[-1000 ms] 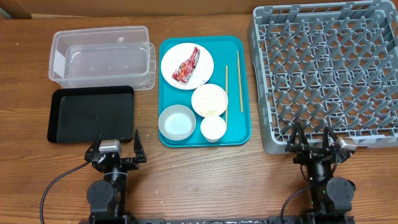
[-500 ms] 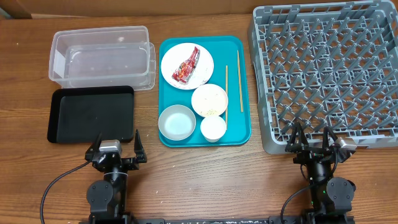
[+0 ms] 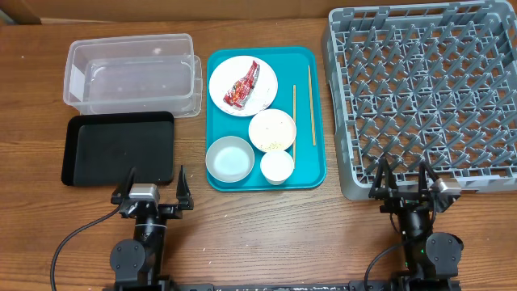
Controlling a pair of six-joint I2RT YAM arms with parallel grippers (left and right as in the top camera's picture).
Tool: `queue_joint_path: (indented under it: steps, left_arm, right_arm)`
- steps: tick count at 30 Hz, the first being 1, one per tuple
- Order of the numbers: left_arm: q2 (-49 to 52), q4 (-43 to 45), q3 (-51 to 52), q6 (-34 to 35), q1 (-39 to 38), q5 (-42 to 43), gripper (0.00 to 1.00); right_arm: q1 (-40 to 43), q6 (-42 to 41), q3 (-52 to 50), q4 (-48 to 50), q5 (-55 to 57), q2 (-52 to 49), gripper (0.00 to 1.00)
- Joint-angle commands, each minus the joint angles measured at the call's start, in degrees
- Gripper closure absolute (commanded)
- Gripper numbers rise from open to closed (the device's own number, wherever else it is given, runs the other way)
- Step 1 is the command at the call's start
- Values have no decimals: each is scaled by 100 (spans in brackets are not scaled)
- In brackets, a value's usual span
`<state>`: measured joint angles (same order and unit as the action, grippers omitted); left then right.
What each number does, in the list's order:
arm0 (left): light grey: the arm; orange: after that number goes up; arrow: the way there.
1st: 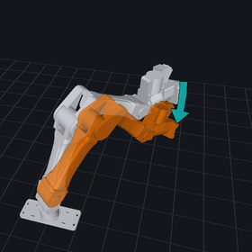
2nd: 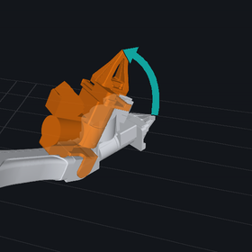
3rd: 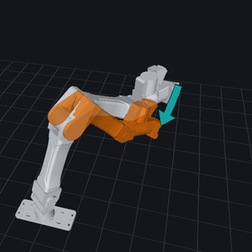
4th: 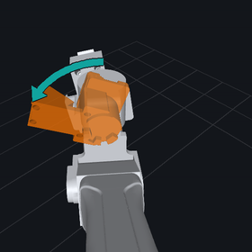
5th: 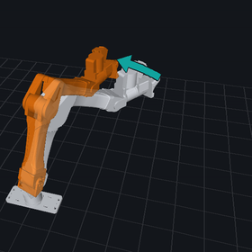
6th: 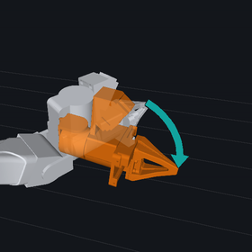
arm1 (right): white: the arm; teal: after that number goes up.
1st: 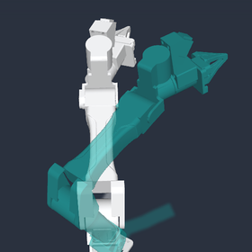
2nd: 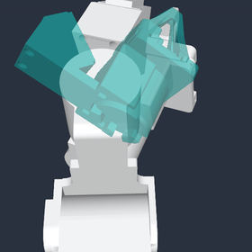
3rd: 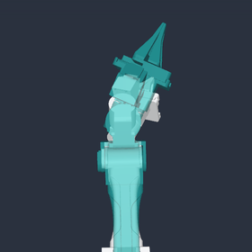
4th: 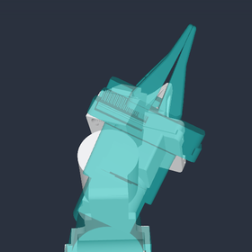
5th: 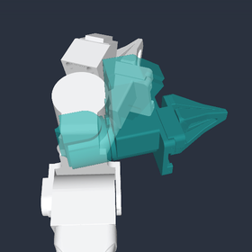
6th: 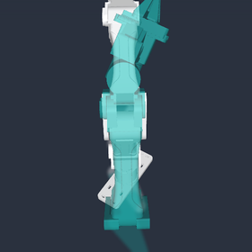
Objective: Sort waste into correct bins and load items into the dishwasher
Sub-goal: 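Reach the left gripper toward the red wrapper on the white plate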
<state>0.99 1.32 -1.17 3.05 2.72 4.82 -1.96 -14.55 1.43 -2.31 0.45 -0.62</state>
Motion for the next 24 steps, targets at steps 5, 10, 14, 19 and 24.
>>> queue_joint_path:
  steps: [5,10,14,19,24]
  left_arm:
    - [291,44,-837,-24,-11,127,0]
    - [1019,44,-1434,-310,-11,275,0]
    - [1878,-7,-2061,-330,-11,470,0]
    - [3250,-236,-3222,-337,-11,876,0]
    - [4791,-938,-4865,-560,-13,1414,0]
  right_arm:
    - [11,310,785,44,-76,46,0]
    - [11,334,1193,-103,-79,46,0]
    - [11,592,1543,-195,-260,-35,0]
    - [11,590,2194,-544,-278,-501,0]
    - [11,603,2973,-981,-323,-1318,0]
